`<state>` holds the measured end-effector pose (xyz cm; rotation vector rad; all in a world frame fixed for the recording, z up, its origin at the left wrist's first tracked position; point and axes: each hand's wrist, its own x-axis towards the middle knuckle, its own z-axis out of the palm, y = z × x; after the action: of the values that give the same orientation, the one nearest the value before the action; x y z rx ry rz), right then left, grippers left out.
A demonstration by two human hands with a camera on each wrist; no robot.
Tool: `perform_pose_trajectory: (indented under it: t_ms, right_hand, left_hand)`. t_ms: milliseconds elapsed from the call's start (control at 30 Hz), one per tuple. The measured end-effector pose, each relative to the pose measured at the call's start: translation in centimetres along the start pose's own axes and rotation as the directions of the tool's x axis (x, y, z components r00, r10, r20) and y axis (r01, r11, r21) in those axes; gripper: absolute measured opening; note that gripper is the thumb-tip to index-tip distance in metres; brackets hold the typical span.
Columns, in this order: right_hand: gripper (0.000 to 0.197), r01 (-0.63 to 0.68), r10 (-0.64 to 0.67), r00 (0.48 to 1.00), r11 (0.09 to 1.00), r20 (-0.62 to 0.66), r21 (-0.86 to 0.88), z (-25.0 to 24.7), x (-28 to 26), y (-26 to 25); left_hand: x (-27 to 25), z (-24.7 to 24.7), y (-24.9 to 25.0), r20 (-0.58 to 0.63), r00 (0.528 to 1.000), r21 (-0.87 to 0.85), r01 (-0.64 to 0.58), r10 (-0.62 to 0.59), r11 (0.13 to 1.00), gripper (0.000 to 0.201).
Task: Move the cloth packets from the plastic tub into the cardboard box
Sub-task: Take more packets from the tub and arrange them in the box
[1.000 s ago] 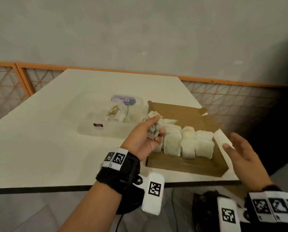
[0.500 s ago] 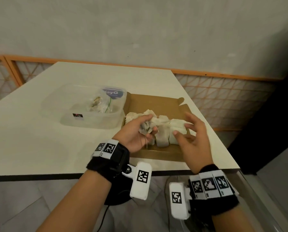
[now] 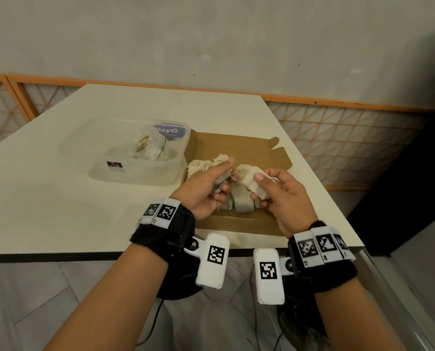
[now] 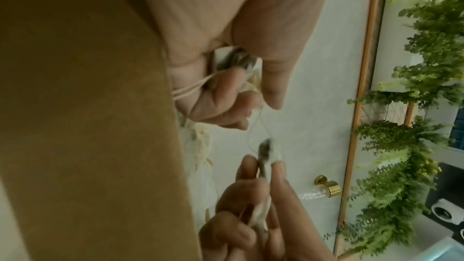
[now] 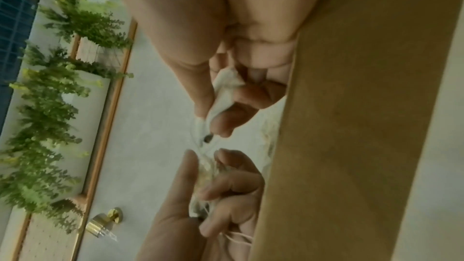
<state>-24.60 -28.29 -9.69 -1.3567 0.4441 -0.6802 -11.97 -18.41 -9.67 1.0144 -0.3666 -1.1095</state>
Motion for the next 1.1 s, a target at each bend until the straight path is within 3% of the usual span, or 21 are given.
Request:
perform_pose_trajectory:
  t_ms: [167, 233, 300, 400, 467, 533, 633, 700, 900, 1100]
  right_hand:
    - [0.008, -0.034, 0.033, 0.999, 0.999, 0.035, 0.006, 0.2, -0.1, -0.4]
    - [0.008, -0.073, 0.072, 0.997, 0.995, 0.017, 0.062, 0.1, 0.0, -0.5]
    - [0.013, -0.091, 0.094, 0.996, 0.984, -0.011, 0.152, -0.1, 0.1, -0.5]
    - [0.026, -0.046, 0.042, 0.999, 0.977, 0.025, 0.207, -0.7, -0.3, -0.8]
    - [0.039, 0.030, -0.041, 0.996, 0.991, 0.081, 0.133, -1.2, -0.7, -1.1]
    - [0.043, 0.153, -0.145, 0.981, 0.987, 0.126, -0.055, -1.3, -0.7, -1.7]
    - [0.031, 0.336, -0.278, 0.940, 0.856, 0.198, -0.392, -1.0, 0.0, -2.8]
    - [0.020, 0.368, -0.305, 0.929, 0.794, 0.208, -0.483, -1.0, 0.8, -3.4]
    - [0.010, 0.229, -0.182, 0.973, 0.795, 0.140, -0.561, -1.6, 2.9, -4.8]
    - [0.006, 0.169, 0.010, 0.968, 0.715, 0.252, -0.678, -1.0, 3.0, -5.9]
  left_hand:
    - [-0.2, 0.4, -0.4, 0.062, 0.998, 0.159, -0.042, 0.032, 0.986, 0.012]
    - [0.0, 0.4, -0.4, 0.031, 0.999, 0.133, -0.035, 0.031, 0.990, 0.005]
    - [0.1, 0.2, -0.3, -0.020, 1.000, 0.065, -0.021, 0.022, 0.998, 0.012]
    - [0.2, 0.1, 0.0, -0.033, 0.999, -0.047, 0.020, -0.022, 0.999, 0.015]
    - [0.1, 0.0, 0.2, -0.001, 0.998, -0.089, 0.056, -0.056, 0.994, 0.015]
    - [0.0, 0.0, 0.3, 0.020, 0.997, -0.087, 0.080, -0.078, 0.993, 0.015]
    - [-0.1, 0.2, 0.3, 0.032, 0.994, -0.033, 0.108, -0.107, 0.994, 0.015]
    - [-0.2, 0.3, 0.4, 0.030, 0.993, -0.021, 0.115, -0.114, 0.993, 0.015]
    - [-0.3, 0.3, 0.3, -0.021, 0.998, -0.069, 0.059, -0.060, 0.996, 0.020]
    - [-0.7, -0.1, 0.6, -0.038, 0.999, -0.216, -0.040, 0.033, 0.976, 0.031]
